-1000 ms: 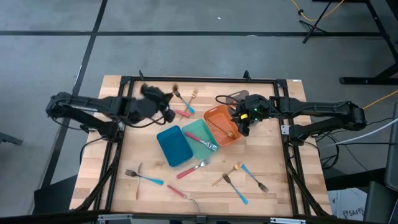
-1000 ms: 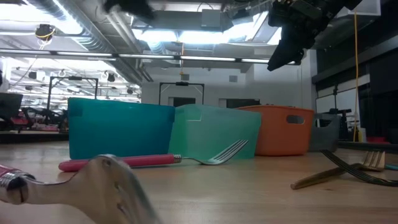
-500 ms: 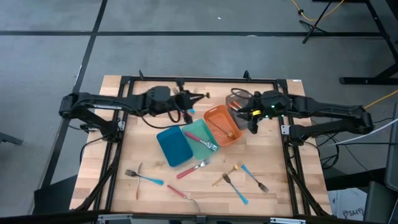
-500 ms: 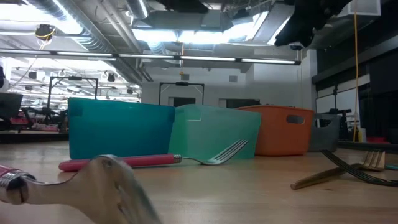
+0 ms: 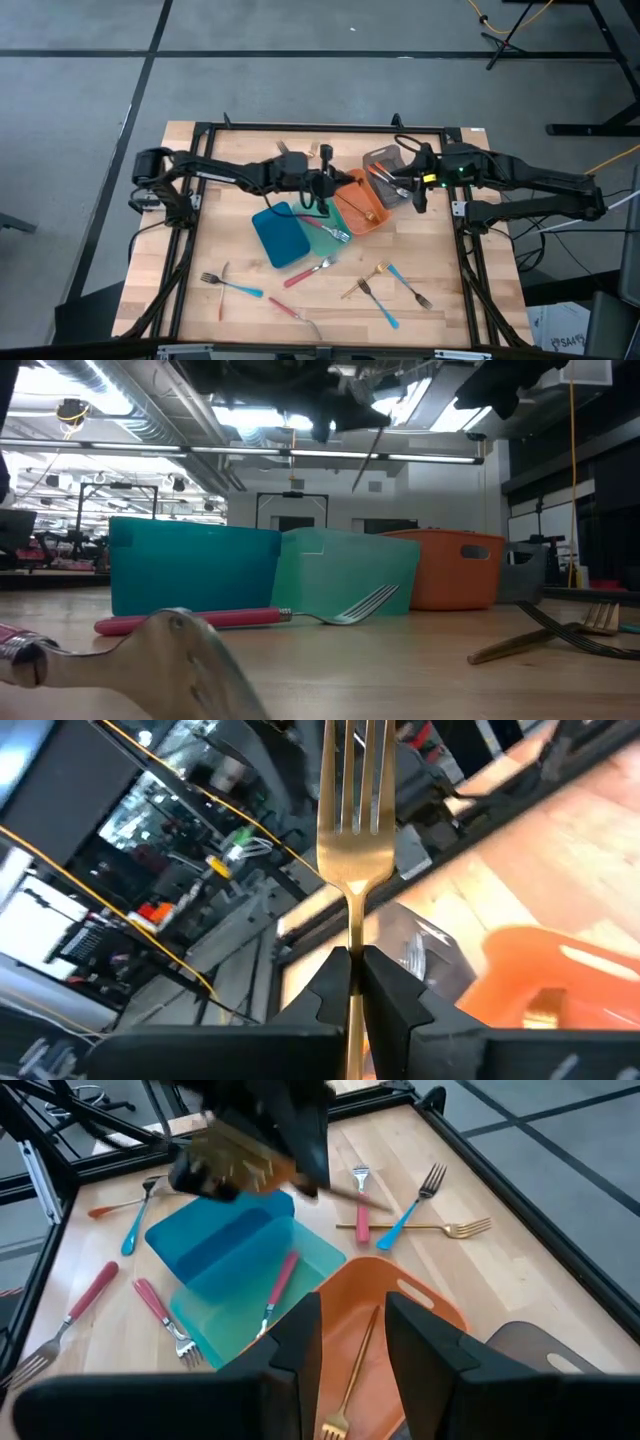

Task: Sort silverware by color (type)
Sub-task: Put the gold fork into the orange bin

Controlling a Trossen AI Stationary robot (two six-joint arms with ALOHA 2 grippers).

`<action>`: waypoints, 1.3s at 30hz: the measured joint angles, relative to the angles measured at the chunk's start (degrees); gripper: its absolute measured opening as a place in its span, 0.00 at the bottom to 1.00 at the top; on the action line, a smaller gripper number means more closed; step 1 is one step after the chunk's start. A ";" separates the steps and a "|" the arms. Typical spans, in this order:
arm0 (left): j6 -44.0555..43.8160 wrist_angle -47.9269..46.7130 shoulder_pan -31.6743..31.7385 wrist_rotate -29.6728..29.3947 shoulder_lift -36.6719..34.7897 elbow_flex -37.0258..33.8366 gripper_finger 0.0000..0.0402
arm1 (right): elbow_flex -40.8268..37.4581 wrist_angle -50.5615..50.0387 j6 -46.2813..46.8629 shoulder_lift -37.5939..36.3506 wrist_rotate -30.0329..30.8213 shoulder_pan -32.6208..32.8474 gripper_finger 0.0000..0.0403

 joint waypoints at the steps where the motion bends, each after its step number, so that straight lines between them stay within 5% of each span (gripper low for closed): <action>1: -0.09 0.11 -0.11 0.05 0.85 0.00 0.02 | 0.00 0.00 0.00 0.14 0.02 -0.01 0.26; 39: -4.05 -7.78 -0.55 0.95 13.09 0.00 0.02 | 0.00 0.00 0.04 9.80 1.36 -0.02 0.26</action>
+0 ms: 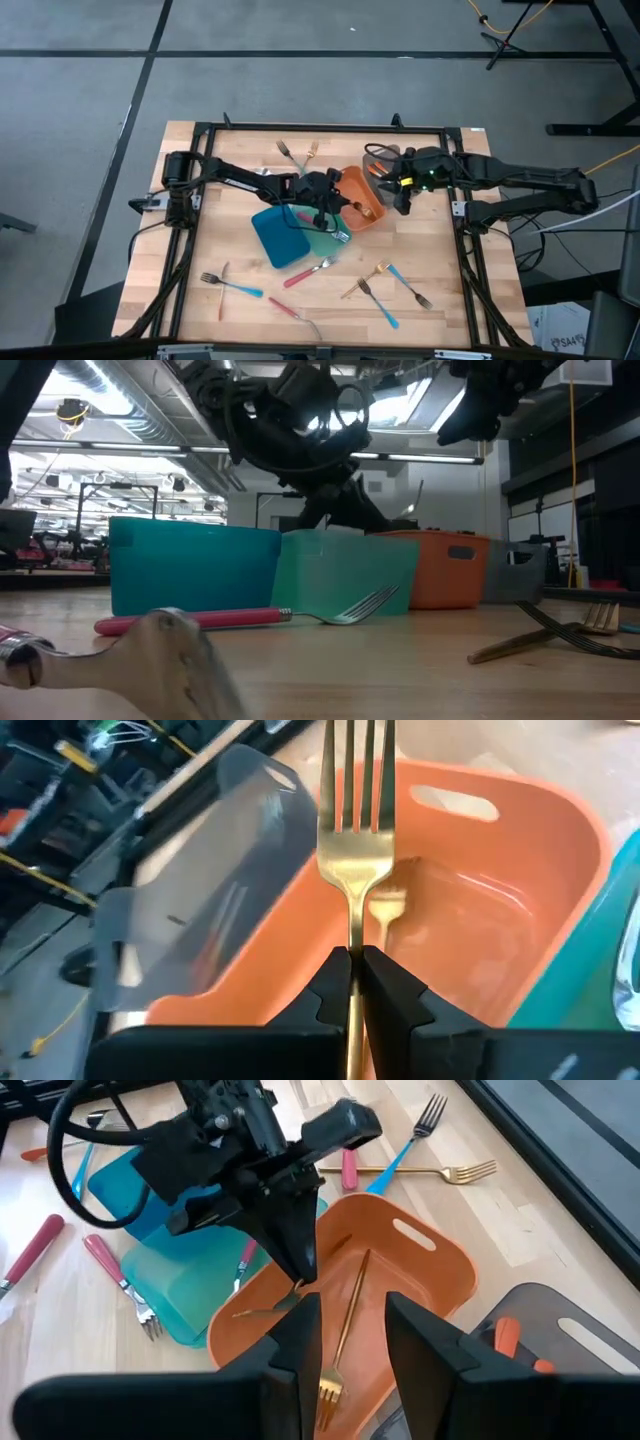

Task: Sort silverware by color (type)
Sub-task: Put the gold fork into the orange bin

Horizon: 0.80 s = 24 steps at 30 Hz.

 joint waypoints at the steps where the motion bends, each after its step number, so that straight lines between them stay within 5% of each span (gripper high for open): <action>1: -0.06 -0.14 0.07 0.57 0.42 0.00 0.02 | 0.00 0.00 -0.01 0.06 -0.01 0.00 0.26; 24: 0.43 1.31 0.09 1.22 2.88 0.00 0.04 | 0.00 -0.02 -0.02 0.03 -0.03 0.00 0.26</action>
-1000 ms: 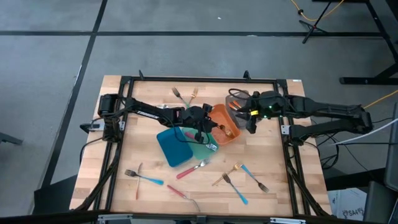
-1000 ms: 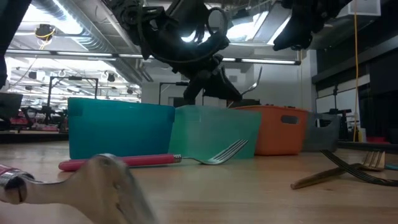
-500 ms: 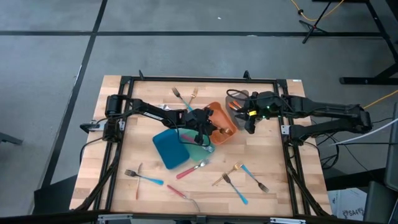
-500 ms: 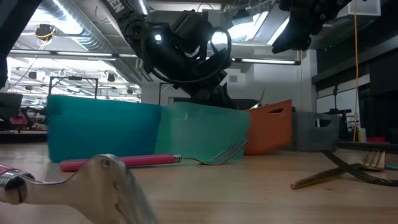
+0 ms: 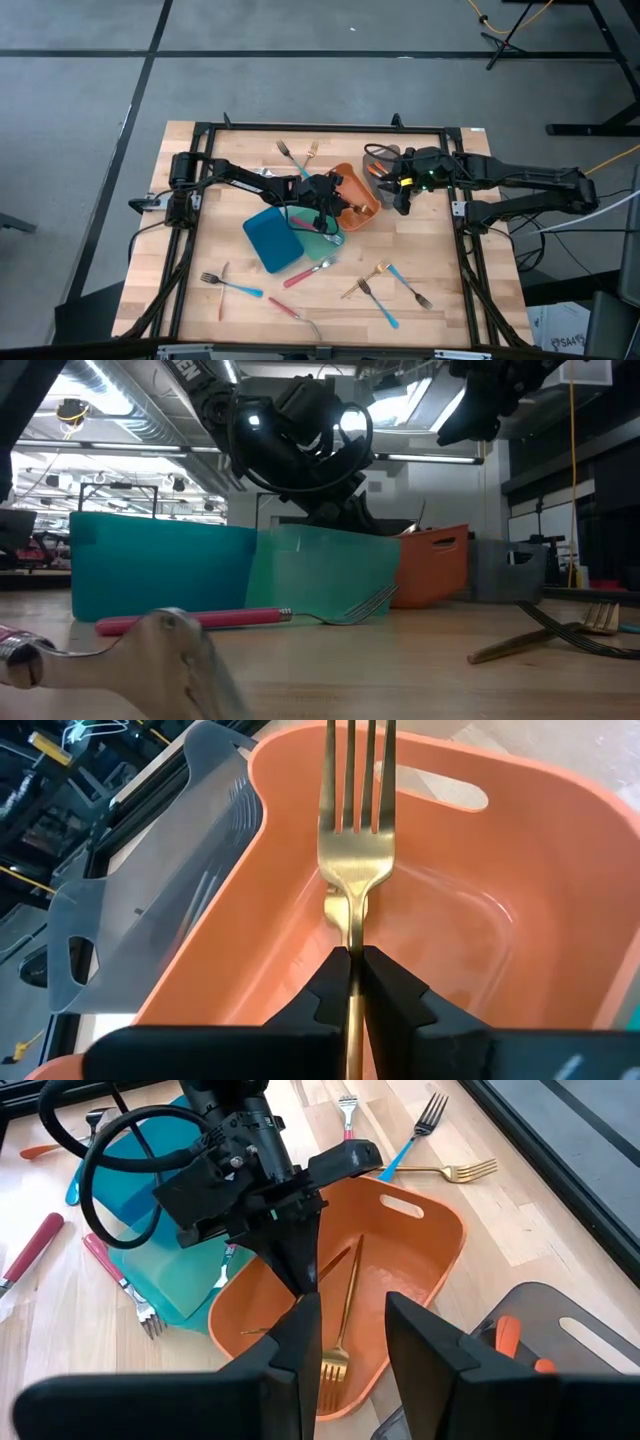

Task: Sort silverware by color (type)
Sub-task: Put the gold fork into the orange bin

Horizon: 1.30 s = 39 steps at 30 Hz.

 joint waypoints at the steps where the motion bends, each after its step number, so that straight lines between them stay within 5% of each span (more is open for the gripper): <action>1: 0.00 0.00 0.00 0.00 0.00 0.00 0.05 | 0.00 0.02 0.00 0.00 0.00 0.00 0.26; 11: -0.04 0.20 0.00 -0.05 0.00 0.00 0.14 | 0.00 0.00 0.00 0.00 0.00 0.00 0.26; 39: -0.34 8.11 -0.22 0.00 -2.28 -0.04 0.15 | 0.00 -0.22 -0.02 -0.02 -0.95 0.02 0.26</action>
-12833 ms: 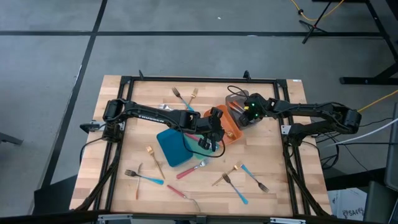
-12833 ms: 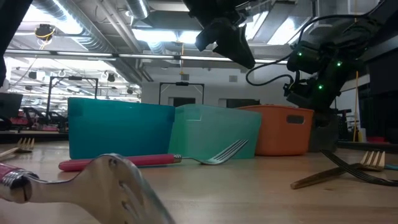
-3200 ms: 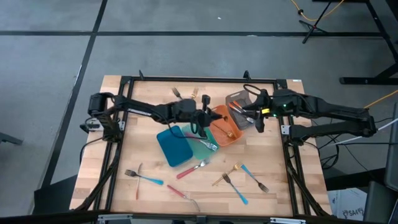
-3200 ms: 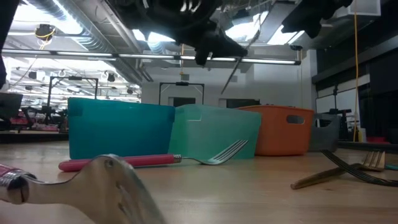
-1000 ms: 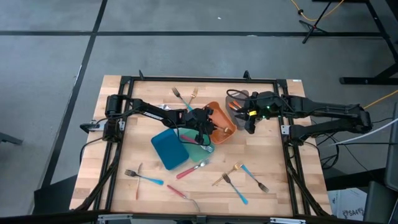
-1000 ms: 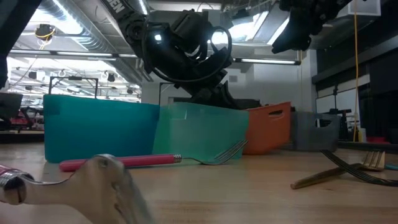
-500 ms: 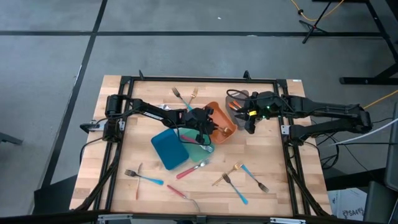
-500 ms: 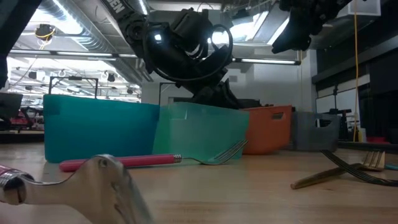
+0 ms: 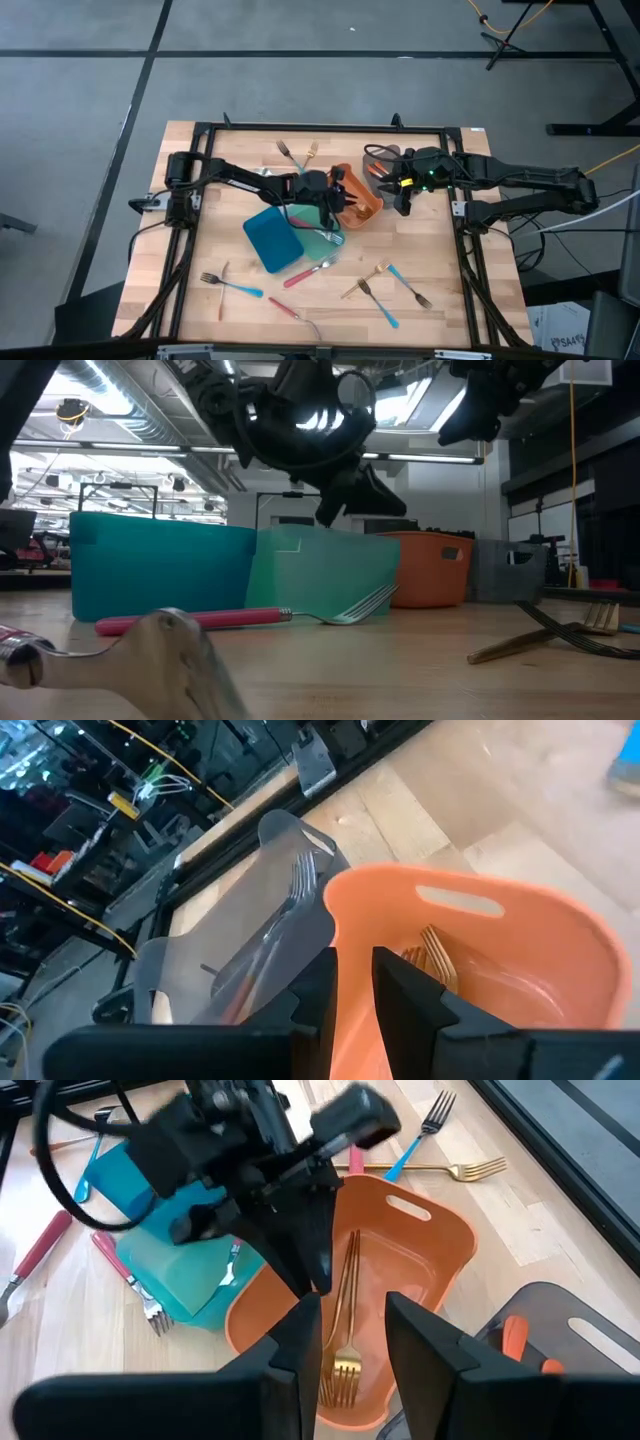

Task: Sort silverware by color (type)
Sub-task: Put the gold fork into the orange bin

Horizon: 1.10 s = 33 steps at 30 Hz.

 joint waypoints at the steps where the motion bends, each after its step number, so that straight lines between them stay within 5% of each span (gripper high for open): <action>1: -0.19 0.11 -0.04 0.01 -0.63 0.00 0.15 | 0.00 -0.17 0.00 0.00 0.00 -0.01 0.26; 17: -1.97 -7.07 -4.10 -11.80 -14.94 0.00 0.15 | 0.00 -1.24 -0.13 0.00 -0.37 0.00 0.26; 25: -9.55 -19.51 -7.72 -18.25 -23.96 0.00 0.15 | 0.00 -0.80 -0.20 0.00 -5.56 0.20 0.26; 33: -17.85 -35.38 -12.83 -23.85 -34.82 0.02 0.15 | 0.00 1.06 -0.21 0.00 -2.64 7.87 0.26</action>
